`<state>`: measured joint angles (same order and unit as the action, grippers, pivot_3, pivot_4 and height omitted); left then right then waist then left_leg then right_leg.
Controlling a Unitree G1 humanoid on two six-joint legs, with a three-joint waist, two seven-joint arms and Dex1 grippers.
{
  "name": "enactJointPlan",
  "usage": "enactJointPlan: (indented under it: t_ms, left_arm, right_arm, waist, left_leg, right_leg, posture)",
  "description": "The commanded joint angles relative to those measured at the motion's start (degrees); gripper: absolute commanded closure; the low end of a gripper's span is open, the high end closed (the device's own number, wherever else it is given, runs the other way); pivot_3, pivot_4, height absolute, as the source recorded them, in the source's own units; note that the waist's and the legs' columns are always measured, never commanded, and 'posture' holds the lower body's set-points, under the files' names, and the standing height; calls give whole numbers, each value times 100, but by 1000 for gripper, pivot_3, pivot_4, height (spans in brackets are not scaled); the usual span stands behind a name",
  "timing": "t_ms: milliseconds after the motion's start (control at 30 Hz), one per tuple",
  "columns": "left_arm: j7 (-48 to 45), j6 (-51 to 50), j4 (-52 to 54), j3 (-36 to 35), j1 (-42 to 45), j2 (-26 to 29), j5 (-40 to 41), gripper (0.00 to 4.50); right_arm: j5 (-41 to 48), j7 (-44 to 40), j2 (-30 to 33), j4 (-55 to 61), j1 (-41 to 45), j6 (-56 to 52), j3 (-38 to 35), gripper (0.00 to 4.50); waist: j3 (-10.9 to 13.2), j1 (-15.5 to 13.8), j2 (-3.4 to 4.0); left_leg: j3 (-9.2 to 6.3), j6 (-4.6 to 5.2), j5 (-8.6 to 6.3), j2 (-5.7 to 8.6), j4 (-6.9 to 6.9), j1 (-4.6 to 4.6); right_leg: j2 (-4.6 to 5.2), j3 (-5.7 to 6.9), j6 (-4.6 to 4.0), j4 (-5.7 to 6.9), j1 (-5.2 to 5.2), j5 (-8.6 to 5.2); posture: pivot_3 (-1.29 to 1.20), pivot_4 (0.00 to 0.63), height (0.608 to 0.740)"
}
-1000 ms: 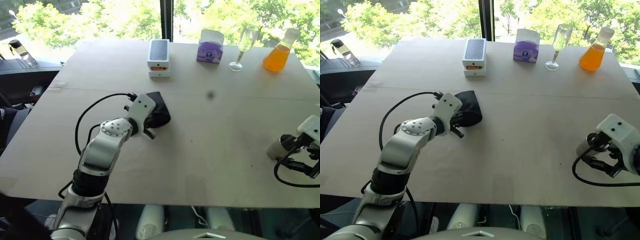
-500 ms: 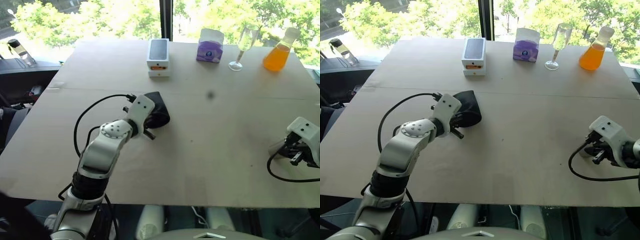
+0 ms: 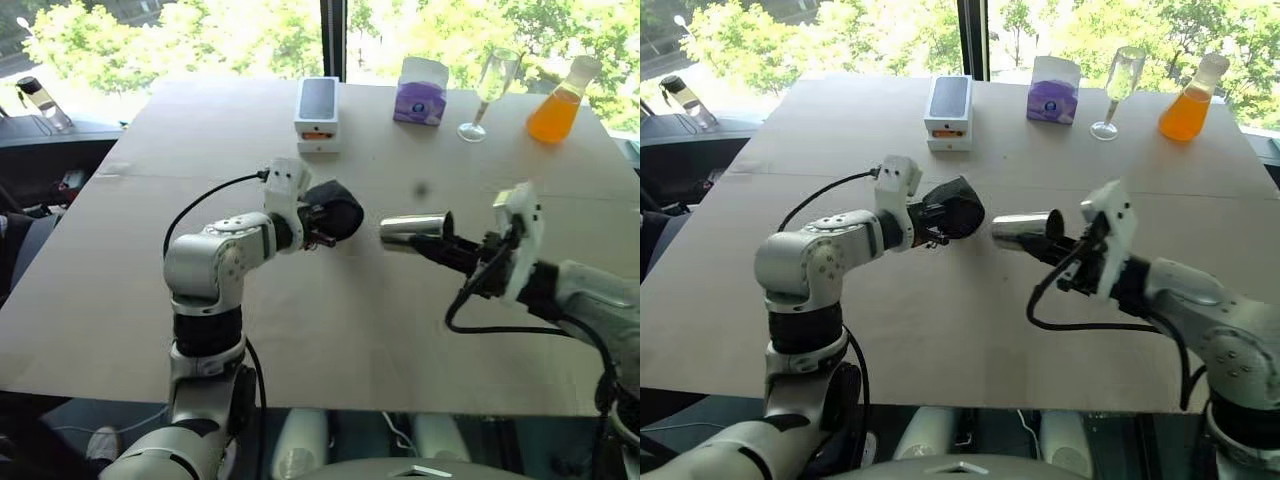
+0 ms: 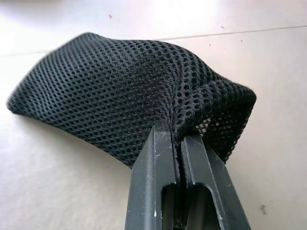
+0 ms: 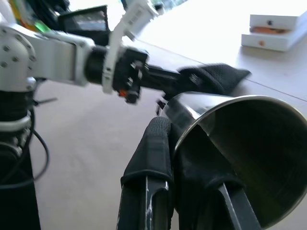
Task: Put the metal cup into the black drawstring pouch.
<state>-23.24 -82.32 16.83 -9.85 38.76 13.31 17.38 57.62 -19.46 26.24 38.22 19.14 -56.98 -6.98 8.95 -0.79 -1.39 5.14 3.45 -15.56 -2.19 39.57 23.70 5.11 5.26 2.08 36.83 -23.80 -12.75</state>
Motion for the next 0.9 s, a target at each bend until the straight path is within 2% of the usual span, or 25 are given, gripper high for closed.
enactJointPlan:
  t_ms: [33, 233, 400, 567, 733, 900]
  left_arm:
    - [33, -441, 115, -94, 290, -53, 266, 4500]
    - [146, -943, 102, -401, 563, -261, 460, 4500]
    - [277, -1018, -15, -779, 623, -358, 784, 4500]
    - [522, -1018, -259, -983, 695, -278, 1209, 4500]
    - [760, -1018, -419, -879, 766, -84, 1564, 4500]
    - [891, -1018, -575, -761, 801, 114, 1902, 4500]
  right_arm:
    - [-795, 178, -617, -704, 487, 759, 602, 4416]
    - [-1360, -113, -1259, -1432, 742, 1279, 1178, 4416]
    - [-1576, -359, -1492, -1769, 698, 1505, 1340, 4416]
    - [-1412, -595, -1324, -1530, 424, 1442, 1143, 4416]
    - [-1035, -794, -1030, -1284, 87, 1337, 760, 4416]
    - [-1154, -845, -1005, -1396, 41, 1378, 885, 4416]
  waist:
    - [1, 7, 2]
    - [4, 5, 8]
    - [7, 17, 12]
    - [7, -1, 12]
    - [7, 11, 12]
    - [7, 33, 12]
  left_leg:
    - [2, 0, 1, 0, 1, 0]
    - [-5, -2, 1, -2, 0, 4]
    - [-2, -4, 2, -3, -2, 0]
    - [-4, -6, 3, -2, -2, 1]
    - [-6, -6, 3, -2, -3, 2]
    - [-3, -7, 3, -3, -3, -3]
  right_leg:
    - [-1, -1, 0, 3, -3, 0]
    - [-2, 8, -1, 1, -3, 0]
    - [-3, 5, -2, 4, -5, 1]
    - [0, 6, -2, 5, -4, 1]
    - [1, 7, -2, 5, -4, 1]
    - [-2, 4, -3, 10, -4, 1]
  posture:
    - [0, 150, 737]
    - [0, 150, 737]
    - [0, 150, 737]
    - [0, 150, 737]
    - [0, 150, 737]
    - [0, 150, 737]
